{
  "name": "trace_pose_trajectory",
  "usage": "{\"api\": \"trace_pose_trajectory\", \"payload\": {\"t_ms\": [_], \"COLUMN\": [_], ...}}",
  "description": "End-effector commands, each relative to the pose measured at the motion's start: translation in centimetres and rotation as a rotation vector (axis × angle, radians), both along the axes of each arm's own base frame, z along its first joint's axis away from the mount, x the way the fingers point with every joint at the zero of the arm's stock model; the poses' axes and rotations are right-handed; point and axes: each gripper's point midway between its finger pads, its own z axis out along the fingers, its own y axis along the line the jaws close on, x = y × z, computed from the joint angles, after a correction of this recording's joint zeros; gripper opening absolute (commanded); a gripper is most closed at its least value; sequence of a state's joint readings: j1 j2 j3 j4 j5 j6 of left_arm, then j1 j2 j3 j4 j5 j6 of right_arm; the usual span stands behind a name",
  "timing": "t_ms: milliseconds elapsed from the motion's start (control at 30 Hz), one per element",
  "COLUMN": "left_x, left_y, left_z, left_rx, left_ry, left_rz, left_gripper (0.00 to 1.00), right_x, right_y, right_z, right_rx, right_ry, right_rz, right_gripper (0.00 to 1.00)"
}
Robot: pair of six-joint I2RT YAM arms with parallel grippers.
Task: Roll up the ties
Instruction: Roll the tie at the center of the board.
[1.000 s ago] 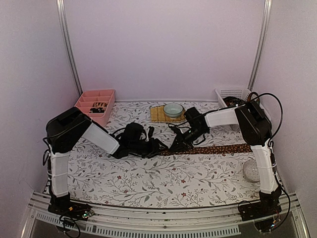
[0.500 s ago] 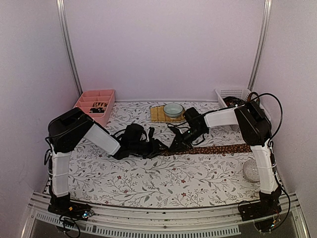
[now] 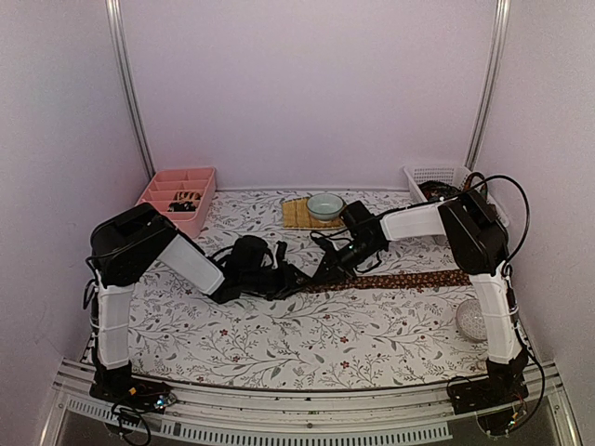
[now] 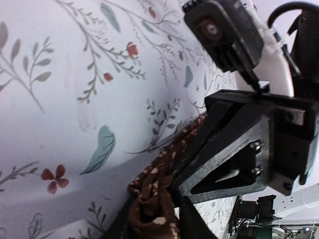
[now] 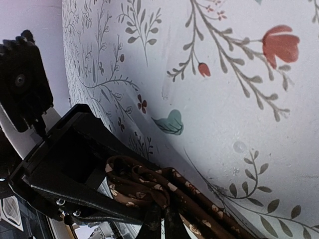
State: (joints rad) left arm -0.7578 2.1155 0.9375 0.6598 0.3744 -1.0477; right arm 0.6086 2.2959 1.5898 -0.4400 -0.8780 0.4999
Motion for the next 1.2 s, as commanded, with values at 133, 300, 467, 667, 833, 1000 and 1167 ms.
{"api": "trace_pose_trajectory", "payload": {"t_ms": [133,300,467,667,833,1000,1167], "left_x": [-2.2,-1.7,-0.5,0.9,1.6,2.1,2.5], "left_y": [2.3,2.8,4.8,7.9,9.9,11.2,11.0], "left_z": [-5.3,-5.2,-4.8,-3.5,-2.4,-0.9,0.6], "left_rx": [0.154,0.218,0.406,0.651,0.83,0.899,0.845], "left_ry": [0.122,0.1,0.053,-0.008,-0.058,-0.099,-0.121], "left_rz": [0.027,0.037,0.064,0.097,0.075,0.045,0.022], "left_gripper": [0.04,0.0,0.0,0.0,0.0,0.0,0.0], "right_x": [-0.2,0.5,1.8,2.9,3.0,2.6,2.0], "right_y": [0.1,0.0,-0.5,-0.9,-1.0,-0.6,0.2], "right_z": [-1.7,-0.8,2.1,5.1,5.1,6.5,9.7], "right_rx": [-0.021,-0.033,-0.023,-0.014,-0.015,0.048,0.165], "right_ry": [0.017,-0.031,-0.137,-0.265,-0.284,-0.288,-0.32], "right_rz": [0.009,0.016,0.023,0.032,0.045,0.071,0.116], "right_gripper": [0.03,0.13,0.33,0.45,0.48,0.52,0.55]}}
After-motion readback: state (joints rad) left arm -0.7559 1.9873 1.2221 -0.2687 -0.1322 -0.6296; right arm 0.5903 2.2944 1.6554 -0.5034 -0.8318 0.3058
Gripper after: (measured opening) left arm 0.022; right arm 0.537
